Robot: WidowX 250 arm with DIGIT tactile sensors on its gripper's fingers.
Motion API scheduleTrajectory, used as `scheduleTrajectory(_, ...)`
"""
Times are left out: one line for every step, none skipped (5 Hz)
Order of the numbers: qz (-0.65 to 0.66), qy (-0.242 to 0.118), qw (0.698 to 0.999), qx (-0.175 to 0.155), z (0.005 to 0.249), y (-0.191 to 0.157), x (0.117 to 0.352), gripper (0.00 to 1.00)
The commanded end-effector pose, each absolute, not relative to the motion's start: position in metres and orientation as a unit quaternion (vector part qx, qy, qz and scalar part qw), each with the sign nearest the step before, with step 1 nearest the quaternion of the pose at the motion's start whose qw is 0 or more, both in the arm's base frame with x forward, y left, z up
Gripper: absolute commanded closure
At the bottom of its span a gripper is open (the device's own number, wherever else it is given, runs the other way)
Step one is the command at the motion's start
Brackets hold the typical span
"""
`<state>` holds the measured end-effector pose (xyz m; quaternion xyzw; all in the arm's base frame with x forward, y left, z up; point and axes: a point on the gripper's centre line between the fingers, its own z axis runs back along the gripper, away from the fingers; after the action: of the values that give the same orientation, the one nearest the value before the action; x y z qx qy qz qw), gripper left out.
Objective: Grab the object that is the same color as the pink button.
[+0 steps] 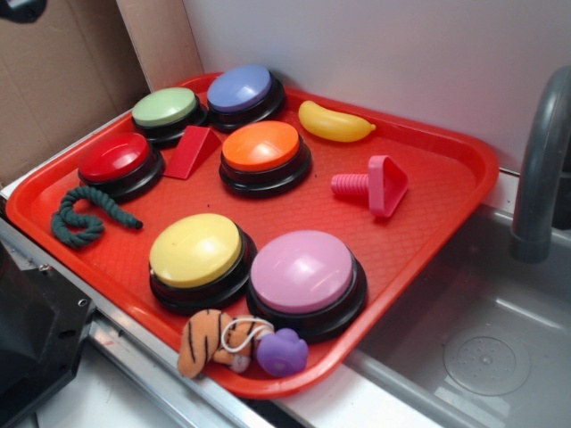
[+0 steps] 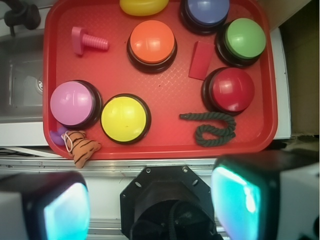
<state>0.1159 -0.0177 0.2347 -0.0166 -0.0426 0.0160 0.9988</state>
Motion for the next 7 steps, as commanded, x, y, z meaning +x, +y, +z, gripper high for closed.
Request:
scheduleTrajectory(0.016, -0.043, 0.999, -0.017, 0.235, -0.018, 0.116, 0.0)
scheduleTrajectory(0.028, -0.051, 0.998, -0.02, 0.228, -0.032, 0.131, 0.0)
scheduleTrajectory(0.051, -0.054, 0.997, -0.012, 0.219, -0.047, 0.153, 0.0)
scheduleTrajectory(0.076, -0.063, 0.995, -0.029, 0.203, -0.061, 0.176, 0.0)
scheduleTrajectory(0.117, -0.082, 0.989, -0.024, 0.181, -0.084, 0.208, 0.0)
scheduleTrajectory(0.15, -0.097, 0.984, -0.022, 0.165, -0.096, 0.228, 0.0)
scheduleTrajectory(0.179, -0.107, 0.978, -0.015, 0.142, -0.111, 0.247, 0.0)
